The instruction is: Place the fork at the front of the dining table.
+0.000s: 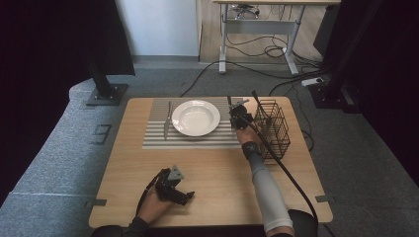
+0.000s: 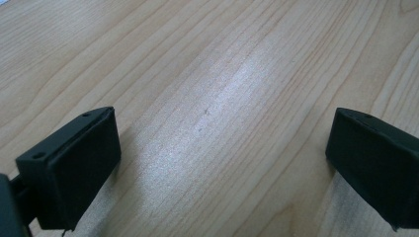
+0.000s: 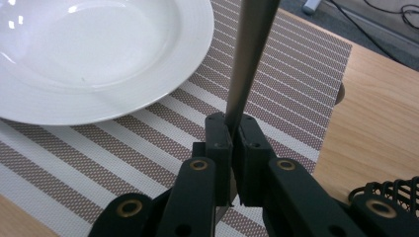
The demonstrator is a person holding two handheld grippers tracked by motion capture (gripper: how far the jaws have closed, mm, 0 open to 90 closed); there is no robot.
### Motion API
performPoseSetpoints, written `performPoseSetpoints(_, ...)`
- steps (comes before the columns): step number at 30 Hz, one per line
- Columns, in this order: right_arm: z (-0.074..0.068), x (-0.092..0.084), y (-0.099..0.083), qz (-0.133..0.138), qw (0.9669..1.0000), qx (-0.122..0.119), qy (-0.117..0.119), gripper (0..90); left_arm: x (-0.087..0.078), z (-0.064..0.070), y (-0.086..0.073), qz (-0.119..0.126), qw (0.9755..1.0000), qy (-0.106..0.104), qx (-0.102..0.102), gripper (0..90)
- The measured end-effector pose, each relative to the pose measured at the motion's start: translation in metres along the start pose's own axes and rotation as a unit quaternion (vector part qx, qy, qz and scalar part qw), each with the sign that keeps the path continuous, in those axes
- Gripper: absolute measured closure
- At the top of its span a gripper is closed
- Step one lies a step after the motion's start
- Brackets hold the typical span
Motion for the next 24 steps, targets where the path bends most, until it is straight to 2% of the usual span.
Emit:
performPoseSetpoints(3, 0.003, 0.006, -0.001, -0.015, 0.9999, -0.002, -0.007, 85.2, 0.000, 0.000, 0.000, 0.000, 1.0000, 0.000, 0.000, 0.0)
performPoseSetpoints(5, 0.006, 0.011, -0.001, -0.021, 0.9998, 0.008, 0.000, 85.2, 0.000, 0.000, 0.000, 0.000, 1.0000, 0.000, -0.001, 0.1)
performPoseSetpoints(8, 0.008, 0.014, 0.000, -0.026, 0.9996, 0.009, -0.001, 85.2, 0.000, 0.000, 0.000, 0.000, 1.0000, 0.000, -0.001, 0.0)
performPoseSetpoints(12, 0.009, 0.020, 0.001, -0.028, 0.9995, 0.010, -0.007, 85.4, 0.000, 0.000, 0.000, 0.000, 1.0000, 0.000, -0.001, 0.0)
performPoseSetpoints(24, 0.017, 0.036, -0.003, -0.033, 0.9989, 0.033, -0.010, 86.2, 0.000, 0.000, 0.000, 0.000, 1.0000, 0.000, -0.001, 0.1)
Point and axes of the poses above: each handheld gripper's, and its own axes: x roughly forward along the jaws, y roughly out of its top, z roughly to its right, the point moved 4 cm from there along x, roughly forward along the jaws, and after that the axes turned 2 degrees about -z, right-handed, at the moved point
